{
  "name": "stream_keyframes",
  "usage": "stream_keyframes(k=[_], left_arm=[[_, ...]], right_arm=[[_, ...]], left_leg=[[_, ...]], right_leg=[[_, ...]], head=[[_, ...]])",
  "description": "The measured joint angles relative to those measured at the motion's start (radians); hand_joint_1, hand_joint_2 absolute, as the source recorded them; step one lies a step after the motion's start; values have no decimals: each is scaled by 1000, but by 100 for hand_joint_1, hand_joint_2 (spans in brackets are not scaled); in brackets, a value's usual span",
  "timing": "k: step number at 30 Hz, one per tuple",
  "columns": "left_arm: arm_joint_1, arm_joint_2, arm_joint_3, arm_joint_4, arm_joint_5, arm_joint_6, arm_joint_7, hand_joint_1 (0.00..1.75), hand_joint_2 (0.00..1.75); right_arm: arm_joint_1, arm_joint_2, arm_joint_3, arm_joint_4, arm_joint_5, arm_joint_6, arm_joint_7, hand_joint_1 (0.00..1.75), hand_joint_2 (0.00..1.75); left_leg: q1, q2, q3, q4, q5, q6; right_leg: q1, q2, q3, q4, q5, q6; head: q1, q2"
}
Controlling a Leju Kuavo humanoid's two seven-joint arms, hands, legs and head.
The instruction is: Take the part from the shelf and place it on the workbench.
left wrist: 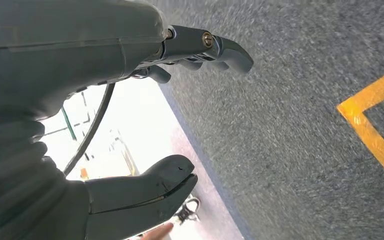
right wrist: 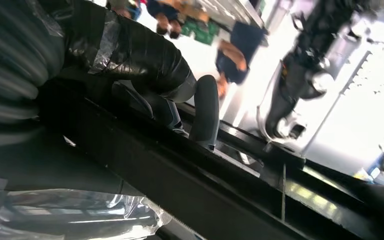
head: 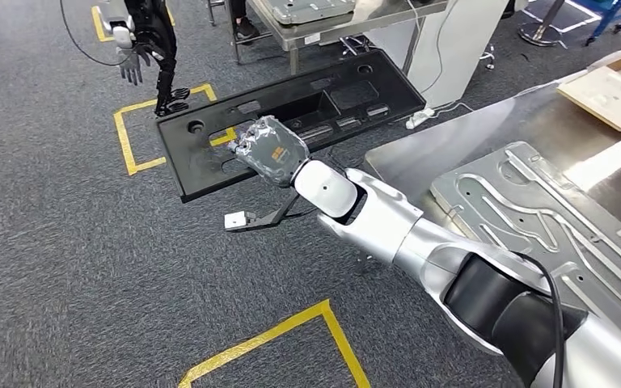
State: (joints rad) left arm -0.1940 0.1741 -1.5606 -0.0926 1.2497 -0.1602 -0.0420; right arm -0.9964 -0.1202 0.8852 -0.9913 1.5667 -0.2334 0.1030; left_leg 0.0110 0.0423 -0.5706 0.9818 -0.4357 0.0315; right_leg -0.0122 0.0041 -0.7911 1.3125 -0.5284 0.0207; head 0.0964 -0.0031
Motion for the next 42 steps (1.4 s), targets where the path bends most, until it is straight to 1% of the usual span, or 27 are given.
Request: stream_keyframes(k=[2, 4, 6, 8, 10, 12, 13, 14, 15, 16, 17, 19, 21, 23, 24, 26, 27, 28, 30, 31, 32, 33, 35, 37, 39, 40, 42], left_arm=[[-1, -2, 0, 0, 0, 0, 0, 0, 175], [-2, -2, 0, 0, 0, 0, 0, 0, 175], [-3, -2, 0, 0, 0, 0, 0, 0, 175], [-4, -3, 0, 0, 1, -1, 2, 0, 175], [-5, -3, 0, 0, 5, -4, 4, 0, 175], [-2, -4, 0, 0, 10, -9, 4, 0, 175], [1, -4, 0, 0, 12, -11, 4, 0, 175], [4, -4, 0, 0, 13, -13, 3, 0, 175], [5, -4, 0, 0, 14, -14, 2, 0, 175], [6, -4, 0, 0, 14, -15, 1, 0, 175], [6, -4, 0, 0, 15, -16, 0, 0, 175], [6, -2, 0, 0, 16, -16, -2, 0, 175], [5, 0, 0, 0, 16, -16, -2, 0, 175], [2, 1, 0, 0, 15, -16, -2, 0, 175], [1, 1, 0, 0, 15, -17, -2, 0, 175], [-1, 0, 0, 0, 14, -17, -2, 0, 175], [1, 0, 0, 0, 13, -17, -3, 0, 175], [3, 0, 0, 0, 13, -17, -3, 0, 175], [6, 0, 0, 0, 14, -18, -3, 0, 175], [6, 0, 0, 0, 15, -18, -3, 0, 175], [6, -1, 0, 0, 16, -19, -3, 0, 175], [5, -1, 0, 0, 18, -19, -3, 0, 175], [5, -2, 0, 0, 21, -20, -1, 0, 175], [4, -1, 0, 0, 25, -21, 0, 0, 175], [1, -1, 0, 0, 29, -22, 1, 0, 175], [0, -2, 0, 0, 30, -23, 1, 0, 175], [0, -2, 0, 0, 32, -25, 4, 0, 175]], right_arm=[[1, 0, 1, 0, 0, 0, 0, 175, 175], [-2, 0, 1, 0, 0, 0, 0, 175, 175], [-3, -1, 1, 1, 0, 2, 0, 175, 175], [-3, -1, 1, 1, 0, 6, 0, 175, 175], [-6, -1, 1, 2, 0, 9, 0, 175, 175], [-8, 1, 1, 3, 0, 12, 0, 175, 175], [-8, 3, 1, 4, 0, 13, 0, 175, 175], [-7, 5, 1, 4, 0, 15, 0, 175, 175], [-6, 5, 1, 5, 0, 17, 0, 175, 175], [-6, 6, 1, 5, 0, 19, 0, 175, 175], [-6, 6, 1, 5, 0, 21, 0, 175, 175], [-8, 7, 1, 5, 0, 22, 0, 175, 175], [-8, 7, 1, 5, 0, 24, 0, 175, 175], [-6, 6, 1, 5, 0, 25, 0, 175, 175], [-6, 5, 1, 5, 0, 25, 0, 175, 175], [-8, 3, 1, 5, 0, 26, 0, 175, 175], [-9, 3, 1, 6, 0, 27, 0, 175, 175], [-8, 3, 1, 6, 0, 27, 0, 175, 175], [-3, 3, 1, 7, 0, 30, 0, 175, 175], [0, 3, 2, 7, 0, 32, 0, 175, 175], [2, 3, 1, 7, 0, 34, 0, 175, 175], [2, 3, 1, 7, 0, 36, 0, 175, 175], [1, 3, 1, 7, 0, 37, 0, 175, 175], [1, 4, 1, 8, 0, 38, 0, 175, 175], [2, 3, 1, 9, 0, 38, 0, 175, 175], [2, 2, 1, 9, 0, 37, 0, 175, 175], [0, 4, 1, 10, -1, 37, 0, 175, 175]], left_leg=[[2, 23, 1, 8, -7, -7], [-2, 41, 0, 22, -19, -18], [-6, 57, 1, 29, -26, -28], [-3, 72, 5, 31, -32, -38], [3, 44, -6, 67, -62, -47], [7, -9, -58, 181, -123, -51], [8, -25, -94, 253, -150, -51], [8, -32, -123, 304, -162, -49], [7, -36, -138, 322, -154, -46], [6, -39, -134, 301, -128, -42], [6, -48, -112, 243, -88, -37], [4, -89, -54, 109, -29, -27], [2, -113, -26, 48, -16, -22], [0, -95, -21, 39, -11, -18], [1, -82, -19, 30, -6, -13], [4, -56, -14, 12, 5, -3], [2, -43, -13, 8, 7, -1], [0, -32, -14, 8, 8, 1], [-1, -7, -16, 9, 8, 2], [0, 5, -16, 10, 7, 1], [0, 16, -17, 13, 5, -1], [1, 27, -16, 17, 2, -4], [-2, 45, -17, 27, -6, -13], [-7, 61, -17, 33, -12, -22], [-5, 75, -15, 34, -16, -31], [-2, 64, -16, 41, -24, -37], [3, 17, -44, 109, -71, -45]], right_leg=[[-7, -20, 66, -118, 62, 7], [-3, -56, 134, -239, 101, 1], [4, -62, 148, -270, 102, -12], [4, -38, 146, -272, 105, -25], [1, -19, 149, -276, 108, -38], [1, 1, 151, -278, 110, -46], [3, 14, 150, -278, 111, -49], [5, 27, 150, -277, 112, -50], [7, 41, 149, -276, 112, -51], [9, 55, 149, -274, 112, -51], [9, 68, 149, -273, 112, -51], [8, 93, 147, -270, 113, -48], [4, 116, 141, -271, 118, -38], [1, 139, 136, -277, 126, -22], [2, 133, 133, -275, 123, -16], [9, 81, 108, -225, 86, -10], [10, 44, 84, -170, 53, -9], [9, 20, 56, -104, 19, -8], [4, 3, 13, -2, -19, -2], [2, 0, 14, 2, -12, 1], [0, -5, 35, -33, 10, 3], [-2, -16, 74, -102, 44, 4], [2, -52, 145, -232, 85, -2], [9, -61, 164, -274, 88, -14], [9, -36, 161, -275, 94, -26], [7, -25, 161, -277, 96, -32], [3, -6, 162, -280, 101, -44]], head=[[0, 0], [0, 0], [-1, 0], [0, 0], [-1, 0], [-1, 0], [-1, 0], [-1, 0], [-1, 0], [-1, 0], [-1, 0], [-1, 0], [-1, 0], [-1, 0], [-1, 0], [0, 0], [0, 0], [0, 0], [0, 0], [0, 0], [0, 0], [0, 0], [0, 0], [0, 0], [-1, 0], [-1, 0], [-1, 0]])
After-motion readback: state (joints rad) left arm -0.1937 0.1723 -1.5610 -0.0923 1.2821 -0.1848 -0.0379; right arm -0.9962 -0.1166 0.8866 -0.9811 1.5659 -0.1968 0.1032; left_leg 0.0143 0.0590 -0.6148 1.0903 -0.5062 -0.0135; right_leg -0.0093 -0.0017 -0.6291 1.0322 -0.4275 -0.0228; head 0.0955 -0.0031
